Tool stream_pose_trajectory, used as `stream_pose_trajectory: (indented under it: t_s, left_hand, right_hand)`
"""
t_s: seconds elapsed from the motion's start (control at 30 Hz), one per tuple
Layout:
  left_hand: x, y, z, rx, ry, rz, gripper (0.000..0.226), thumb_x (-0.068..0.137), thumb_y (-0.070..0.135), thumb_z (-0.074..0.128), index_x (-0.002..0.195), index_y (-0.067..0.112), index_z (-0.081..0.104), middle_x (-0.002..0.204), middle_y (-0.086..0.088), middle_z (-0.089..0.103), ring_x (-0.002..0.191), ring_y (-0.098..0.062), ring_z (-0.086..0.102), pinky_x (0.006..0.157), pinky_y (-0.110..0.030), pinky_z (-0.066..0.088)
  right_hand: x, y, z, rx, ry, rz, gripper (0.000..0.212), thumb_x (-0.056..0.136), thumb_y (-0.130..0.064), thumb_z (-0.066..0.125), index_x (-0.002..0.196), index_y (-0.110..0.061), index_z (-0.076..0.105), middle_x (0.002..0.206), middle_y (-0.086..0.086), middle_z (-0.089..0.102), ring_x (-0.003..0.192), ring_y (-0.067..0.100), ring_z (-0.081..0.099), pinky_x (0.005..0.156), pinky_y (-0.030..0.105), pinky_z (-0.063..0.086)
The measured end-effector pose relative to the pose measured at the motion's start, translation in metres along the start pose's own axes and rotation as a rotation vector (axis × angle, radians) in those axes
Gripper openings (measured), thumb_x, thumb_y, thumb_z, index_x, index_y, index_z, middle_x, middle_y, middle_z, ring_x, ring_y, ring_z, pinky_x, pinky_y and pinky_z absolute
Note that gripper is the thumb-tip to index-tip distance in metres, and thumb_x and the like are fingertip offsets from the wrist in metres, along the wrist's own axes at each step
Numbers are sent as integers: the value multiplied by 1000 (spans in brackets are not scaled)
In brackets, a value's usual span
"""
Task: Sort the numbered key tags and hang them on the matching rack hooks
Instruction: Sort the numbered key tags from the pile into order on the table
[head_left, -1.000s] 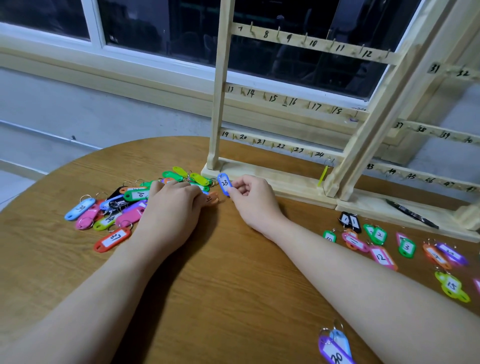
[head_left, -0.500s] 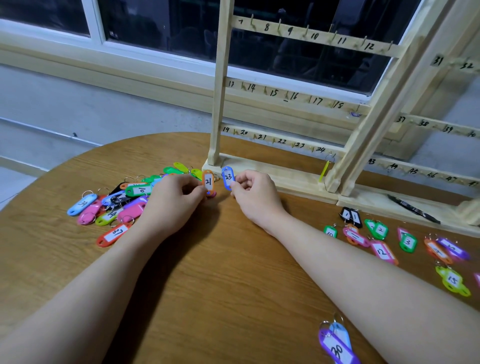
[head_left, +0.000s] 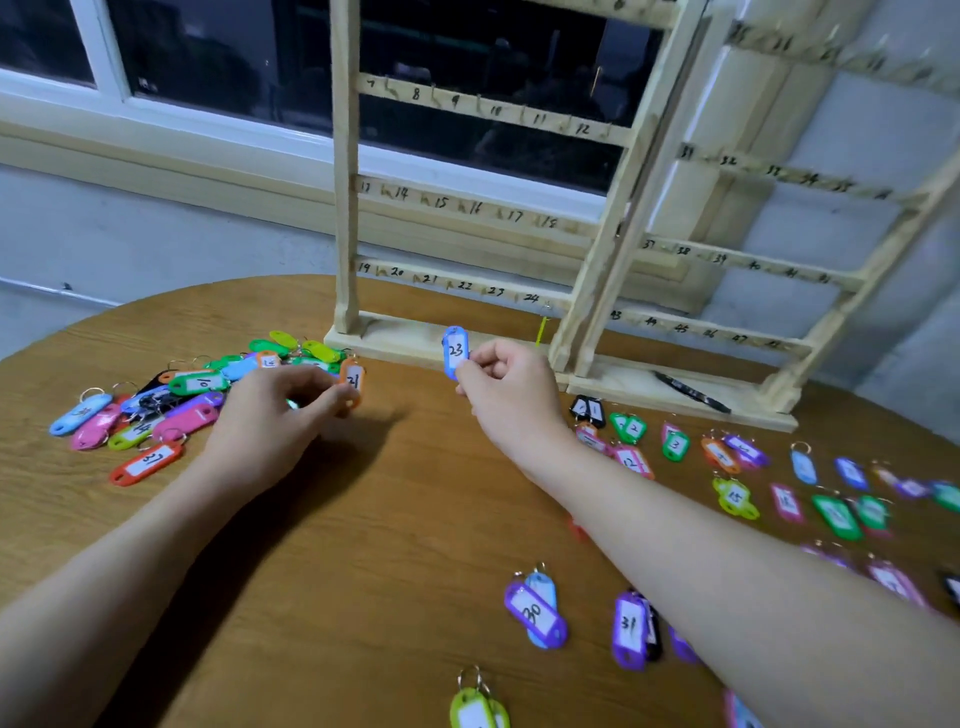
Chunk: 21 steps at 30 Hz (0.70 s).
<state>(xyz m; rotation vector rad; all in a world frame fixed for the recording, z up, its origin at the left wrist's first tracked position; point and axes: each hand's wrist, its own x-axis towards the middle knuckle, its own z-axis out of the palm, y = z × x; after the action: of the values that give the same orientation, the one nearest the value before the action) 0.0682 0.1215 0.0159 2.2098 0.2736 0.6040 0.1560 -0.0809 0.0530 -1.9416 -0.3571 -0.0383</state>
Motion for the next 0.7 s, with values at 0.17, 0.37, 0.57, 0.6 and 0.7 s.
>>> stream_pose_trajectory:
  t_s: [0.17,0.37,0.57,0.6,0.7]
  left_hand:
    - [-10,45,18,-87,-122,29,10,89,21,75,80,17,72,76,8,76,78,-9,71,75,-34,51]
    - [-22,123,68,-227,-301,113,12,92,11,71,91,6,60,77,0,77,64,1,69,57,-6,43]
    - [-27,176,120,-136,-401,261,12,95,15,67,93,16,56,74,3,77,58,-2,65,55,-21,44]
    - [-26,179,125,-120,-397,265,10,97,16,65,93,17,56,75,2,77,55,0,62,52,-18,41]
    - [-28,197,147,-80,-375,289,9,101,19,59,92,18,56,78,-1,76,58,2,63,49,-12,39]
  right_hand:
    - [-40,16,-85,-60,106,-10,14,87,-12,65,73,-12,66,66,5,70,57,11,56,58,28,43]
    - [-72,45,-184,-114,302,53,18,88,-5,62,69,-3,63,44,-12,49,41,1,40,46,18,30]
    - [-99,65,-246,-131,348,155,13,90,-10,63,79,-7,70,61,-4,65,42,-2,48,52,23,37]
    - [-102,68,-250,-122,343,167,13,91,-10,62,81,-7,70,60,-4,65,41,-1,47,50,21,37]
    - [-113,78,-268,-96,339,182,14,92,-9,60,82,-6,69,57,0,65,44,6,46,46,21,36]
